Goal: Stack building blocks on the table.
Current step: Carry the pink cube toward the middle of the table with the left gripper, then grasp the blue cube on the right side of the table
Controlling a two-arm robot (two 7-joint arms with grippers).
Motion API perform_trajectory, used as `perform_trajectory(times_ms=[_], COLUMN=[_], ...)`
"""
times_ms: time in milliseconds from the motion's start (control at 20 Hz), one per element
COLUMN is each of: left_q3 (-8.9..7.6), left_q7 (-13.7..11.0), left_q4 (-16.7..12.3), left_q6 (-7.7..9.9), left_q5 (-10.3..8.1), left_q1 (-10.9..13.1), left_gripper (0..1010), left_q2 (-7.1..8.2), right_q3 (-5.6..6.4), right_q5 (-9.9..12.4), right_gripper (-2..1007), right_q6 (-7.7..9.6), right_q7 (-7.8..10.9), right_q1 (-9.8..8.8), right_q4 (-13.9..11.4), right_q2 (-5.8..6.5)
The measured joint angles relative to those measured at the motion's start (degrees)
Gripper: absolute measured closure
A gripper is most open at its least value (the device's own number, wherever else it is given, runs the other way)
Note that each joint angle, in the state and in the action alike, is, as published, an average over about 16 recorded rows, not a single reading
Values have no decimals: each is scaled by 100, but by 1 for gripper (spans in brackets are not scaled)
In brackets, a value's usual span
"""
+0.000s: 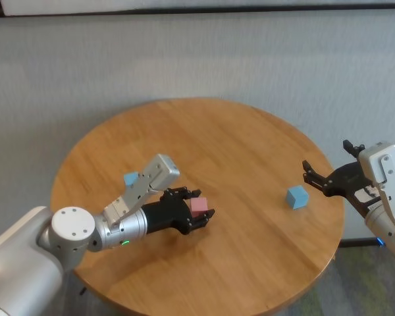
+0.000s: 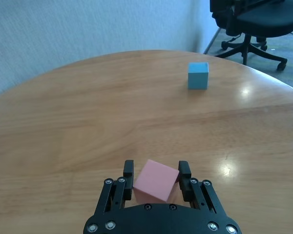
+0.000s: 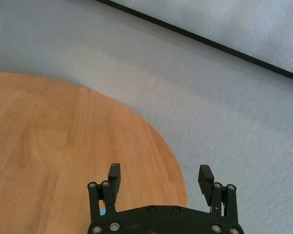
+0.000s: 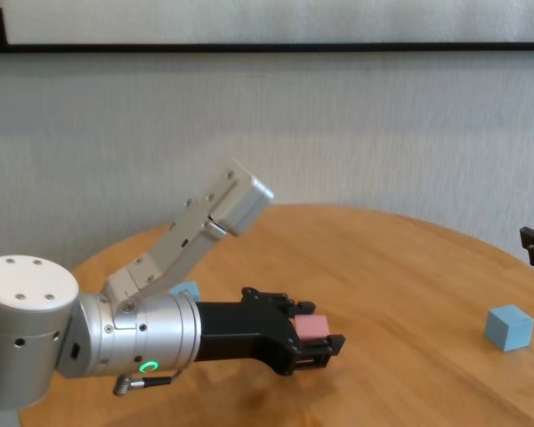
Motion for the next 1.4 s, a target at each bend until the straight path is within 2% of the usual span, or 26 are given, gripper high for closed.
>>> perform_trajectory(times_ms=[300,550,750,1100,1400], left_q3=[-53,-166,-312,-655,-951], left_q7=[40,153,304,622,841], left_q4=[-147,-587,-1160,-2319,-2975], left_q6=[16,81,182,412,569], left_q5=[-28,-82,-129,-206,-237], left_q1=[62,245,503,1121,1636], left_gripper=[279,149,73,11,9], left_q2=[63,247,503,1078,1493], right_q3=[0,0,0,0,0], right_q5=[0,0,0,0,0], right_gripper=[0,0,0,0,0], right_q6=[0,0,0,0,0], right_q7=[0,0,0,0,0], right_q1=[0,0,0,0,0], right_q4=[0,0,0,0,0], right_q2=[0,0,0,0,0])
